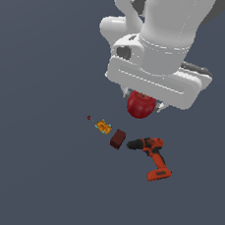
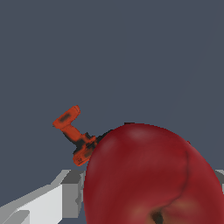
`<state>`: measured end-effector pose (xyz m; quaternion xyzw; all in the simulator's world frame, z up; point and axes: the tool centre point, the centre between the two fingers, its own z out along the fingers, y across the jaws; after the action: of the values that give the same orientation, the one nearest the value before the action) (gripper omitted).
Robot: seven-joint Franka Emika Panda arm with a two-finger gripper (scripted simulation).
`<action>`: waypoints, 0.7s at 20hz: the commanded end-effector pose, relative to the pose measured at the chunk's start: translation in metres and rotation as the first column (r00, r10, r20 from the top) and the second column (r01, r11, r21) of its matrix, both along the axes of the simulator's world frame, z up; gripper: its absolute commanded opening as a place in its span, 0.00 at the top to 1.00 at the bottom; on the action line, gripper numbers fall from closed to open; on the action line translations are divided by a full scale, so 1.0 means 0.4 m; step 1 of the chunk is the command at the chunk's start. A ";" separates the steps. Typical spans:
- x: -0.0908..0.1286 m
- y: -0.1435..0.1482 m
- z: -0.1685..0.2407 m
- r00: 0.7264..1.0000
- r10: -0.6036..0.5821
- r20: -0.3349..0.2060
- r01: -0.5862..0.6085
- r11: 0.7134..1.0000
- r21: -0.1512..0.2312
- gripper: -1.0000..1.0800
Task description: Pick up a designated object from a clutter of objects.
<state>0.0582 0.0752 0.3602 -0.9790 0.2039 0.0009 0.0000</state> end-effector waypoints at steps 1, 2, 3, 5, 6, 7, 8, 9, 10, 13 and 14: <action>0.020 -0.001 0.044 1.000 0.000 0.002 0.000 1.000 0.000 1.00; 0.027 -0.002 0.059 1.000 0.000 0.002 0.000 1.000 0.000 1.00; 0.034 -0.002 0.074 1.000 0.000 0.002 0.000 1.000 0.000 1.00; 0.047 -0.002 0.099 1.000 0.000 0.002 0.000 1.000 0.000 1.00; 0.053 -0.003 0.110 1.000 0.000 0.002 0.000 1.000 0.000 1.00; 0.058 -0.003 0.120 1.000 0.000 0.002 0.000 1.000 0.000 1.00; 0.063 -0.003 0.130 1.000 0.000 0.002 0.000 1.000 0.000 1.00; 0.068 -0.003 0.139 1.000 0.000 0.002 0.000 1.000 0.000 1.00; 0.072 -0.003 0.146 1.000 0.000 0.002 0.000 1.000 0.000 1.00; 0.083 -0.004 0.166 1.000 0.000 0.002 0.000 1.000 0.000 1.00; 0.085 -0.004 0.171 1.000 0.000 0.002 0.000 1.000 0.000 1.00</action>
<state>0.0902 0.0736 0.4233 -0.9789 0.2041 0.0011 -0.0003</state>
